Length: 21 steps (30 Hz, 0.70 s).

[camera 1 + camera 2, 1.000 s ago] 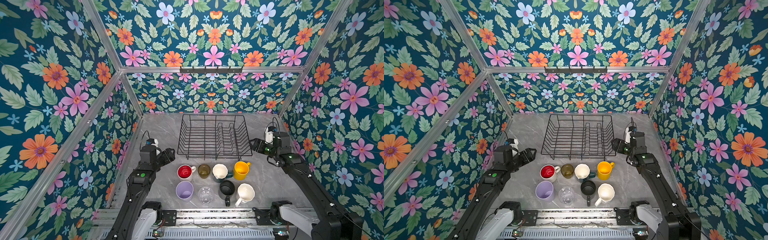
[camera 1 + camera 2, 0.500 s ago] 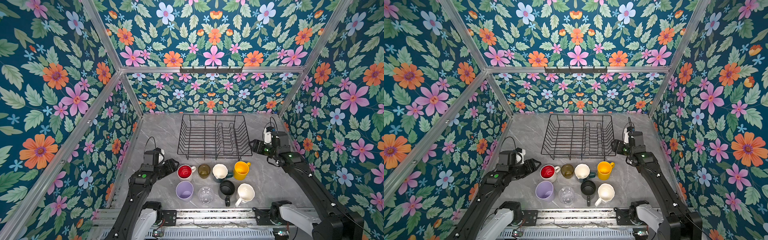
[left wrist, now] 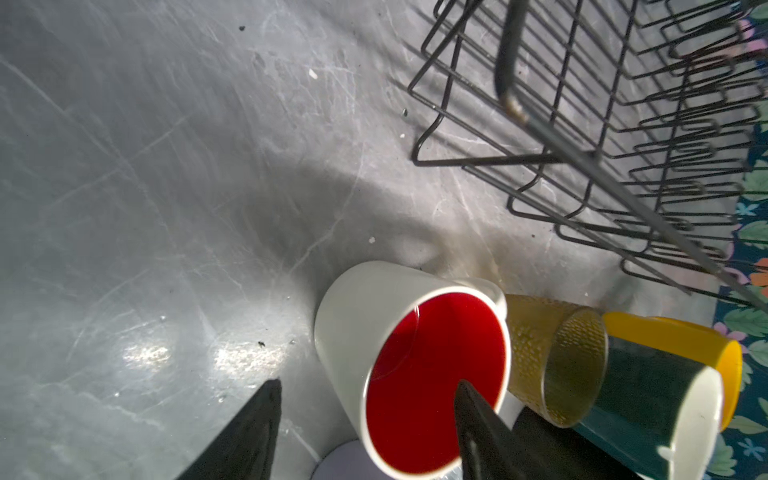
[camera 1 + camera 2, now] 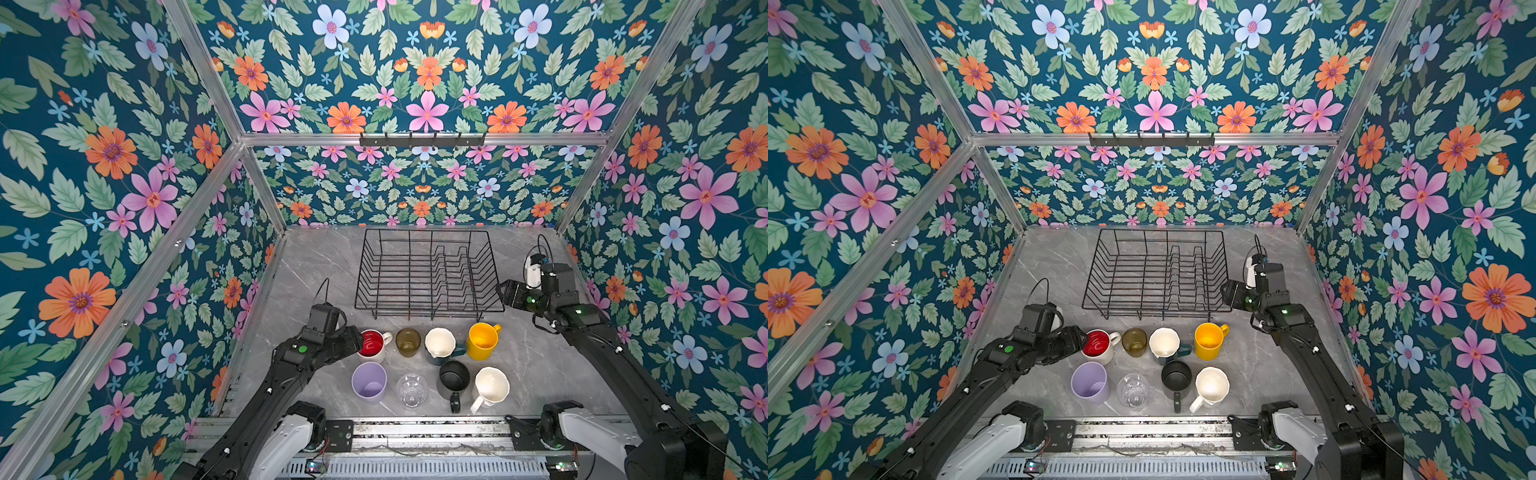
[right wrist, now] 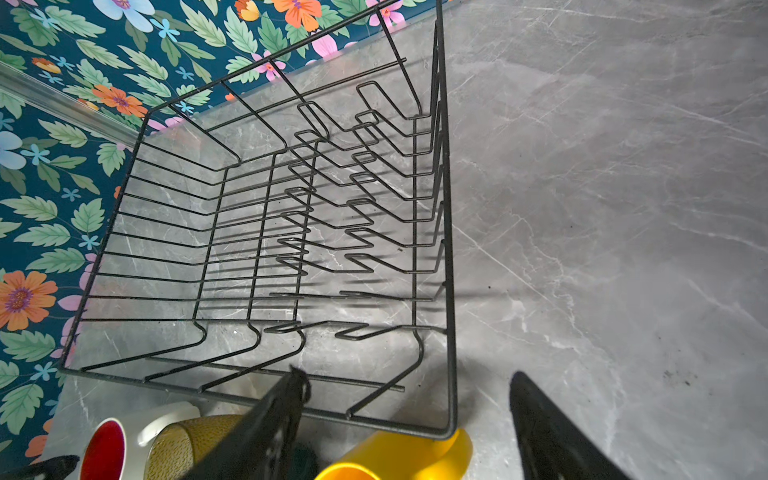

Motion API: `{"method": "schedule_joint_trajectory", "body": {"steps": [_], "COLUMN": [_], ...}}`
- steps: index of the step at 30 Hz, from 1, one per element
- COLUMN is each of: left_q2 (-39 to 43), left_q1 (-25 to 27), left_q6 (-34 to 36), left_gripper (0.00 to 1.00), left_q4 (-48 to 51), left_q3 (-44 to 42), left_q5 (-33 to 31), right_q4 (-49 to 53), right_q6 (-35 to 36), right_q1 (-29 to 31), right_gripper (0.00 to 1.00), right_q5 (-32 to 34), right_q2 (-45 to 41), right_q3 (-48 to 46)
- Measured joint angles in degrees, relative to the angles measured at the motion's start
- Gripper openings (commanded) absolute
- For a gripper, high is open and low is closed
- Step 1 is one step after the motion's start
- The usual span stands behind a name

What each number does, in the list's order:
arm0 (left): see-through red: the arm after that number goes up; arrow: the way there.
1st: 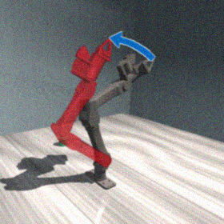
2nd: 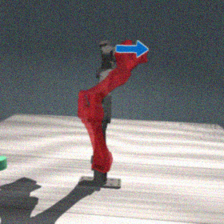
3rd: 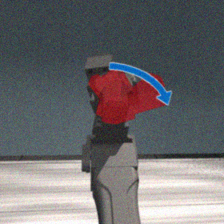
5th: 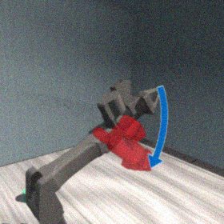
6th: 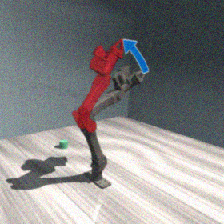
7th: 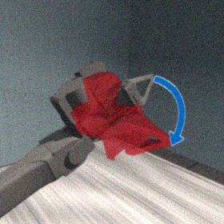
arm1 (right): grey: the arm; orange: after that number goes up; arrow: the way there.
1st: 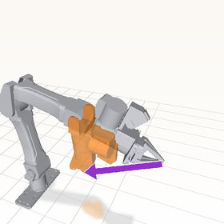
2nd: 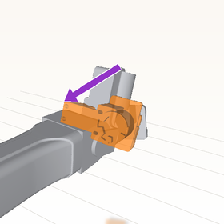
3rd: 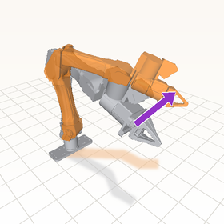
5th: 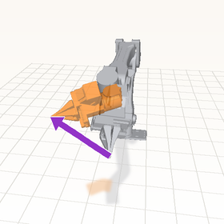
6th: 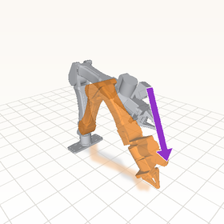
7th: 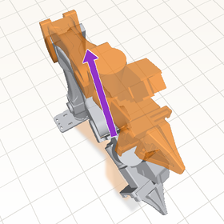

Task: Load the cups into the dish rack
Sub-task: 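Lower the left gripper onto the red-lined white mug rim and close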

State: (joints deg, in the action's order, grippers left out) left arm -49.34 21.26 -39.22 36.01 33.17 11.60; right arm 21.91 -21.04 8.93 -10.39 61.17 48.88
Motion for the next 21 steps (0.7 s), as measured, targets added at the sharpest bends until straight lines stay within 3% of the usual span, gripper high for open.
{"method": "schedule_joint_trajectory", "body": {"steps": [10,21], "left_q2": [-7.0,-10.9], "left_q1": [4.0,4.5], "left_q6": [-1.6,-1.9], "left_gripper": [0.63,0.48], "left_q4": [-4.3,-8.2], "left_q3": [-0.9,-1.0], "left_q5": [-4.2,-5.6], "right_q4": [-0.4,-1.0], "right_q6": [0.0,0.0], "right_q1": [0.2,0.2], "right_gripper": [0.78,0.78], "right_q5": [-0.4,-1.6], "right_q2": [0.6,1.4], "right_q3": [-0.3,-1.0]}}
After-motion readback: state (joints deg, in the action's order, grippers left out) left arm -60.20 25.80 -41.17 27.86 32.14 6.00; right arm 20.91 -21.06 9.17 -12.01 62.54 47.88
